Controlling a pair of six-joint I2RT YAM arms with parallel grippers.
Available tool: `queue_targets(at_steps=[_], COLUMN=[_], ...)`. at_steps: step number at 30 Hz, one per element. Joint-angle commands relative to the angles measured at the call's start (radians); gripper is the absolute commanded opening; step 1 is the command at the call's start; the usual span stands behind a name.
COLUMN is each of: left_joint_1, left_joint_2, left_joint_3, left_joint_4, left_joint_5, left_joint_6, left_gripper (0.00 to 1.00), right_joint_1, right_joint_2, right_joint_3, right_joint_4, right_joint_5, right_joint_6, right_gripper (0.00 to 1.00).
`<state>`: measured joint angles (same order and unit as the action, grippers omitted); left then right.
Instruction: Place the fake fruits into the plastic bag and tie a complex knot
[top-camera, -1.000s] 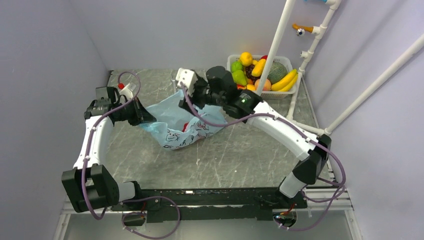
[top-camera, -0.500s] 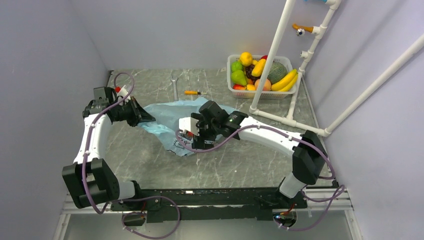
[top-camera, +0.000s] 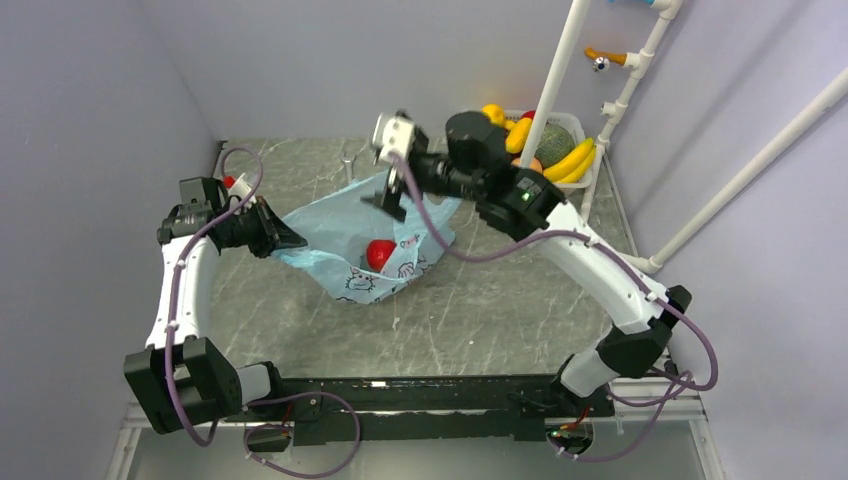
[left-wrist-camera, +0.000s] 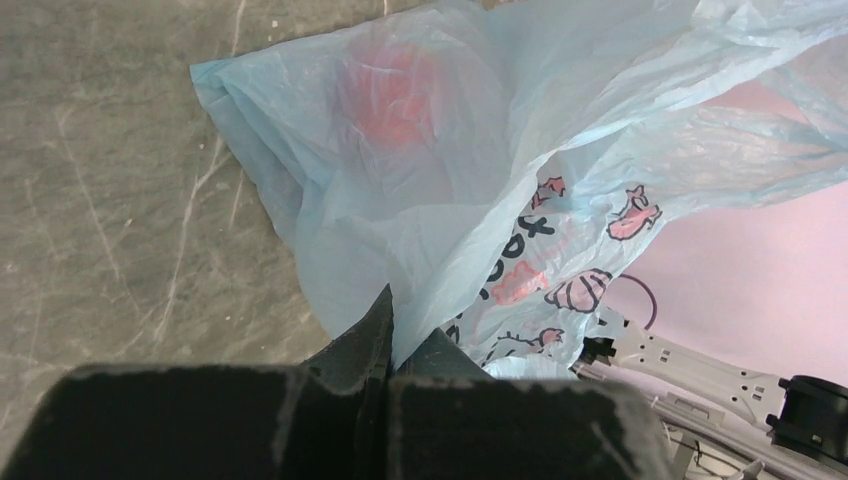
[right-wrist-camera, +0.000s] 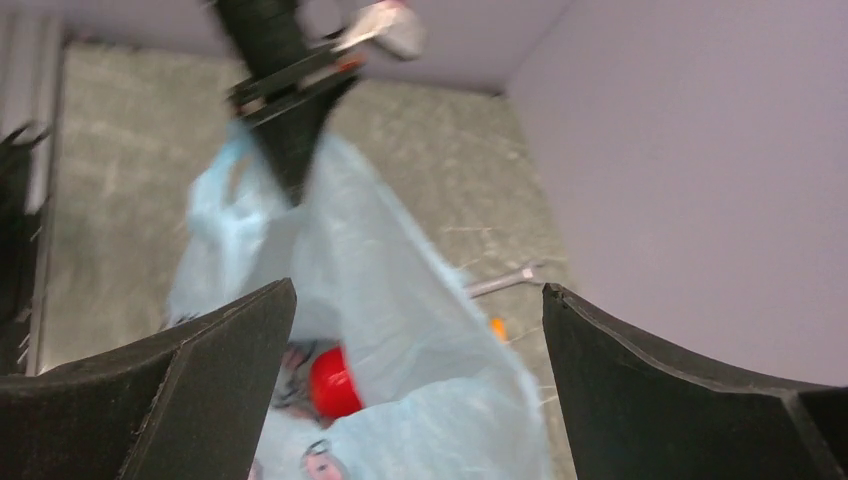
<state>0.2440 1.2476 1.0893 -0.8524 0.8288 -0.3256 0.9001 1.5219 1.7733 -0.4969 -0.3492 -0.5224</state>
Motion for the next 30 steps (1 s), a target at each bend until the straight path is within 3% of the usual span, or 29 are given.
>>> queue_targets(at_steps=[1, 7, 15, 30], left_joint_1=[0.039, 0.057, 0.058, 0.058], left_joint_2=[-0.053, -0.051, -0.042, -0.043], left_joint_3=[0.052, 0.09, 0.094, 0.086], left_joint_4=[-0.058, -0.091, -0.083, -0.074], left_joint_5=[-0.047, -0.063, -0.049, -0.03], left_joint_6=[-0.028, -0.033, -0.032, -0.029], left_gripper=[0.0, 0.0, 0.0, 0.0], right_joint_1=[-0.134, -0.299, -0.376, -0.51], right_joint_2=[0.105, 0.36, 0.557, 0.693], right_joint_3=[0.159, 0.464, 0.54, 0.469], right_joint_4=[0.05, -0.062, -0.066, -0.162], right_joint_5=[0.147, 0.429, 0.612, 0.534], right_joint_6=[0.184, 0.135, -0.037, -0.079], right_gripper=[0.94, 0.85, 0.75, 0.7])
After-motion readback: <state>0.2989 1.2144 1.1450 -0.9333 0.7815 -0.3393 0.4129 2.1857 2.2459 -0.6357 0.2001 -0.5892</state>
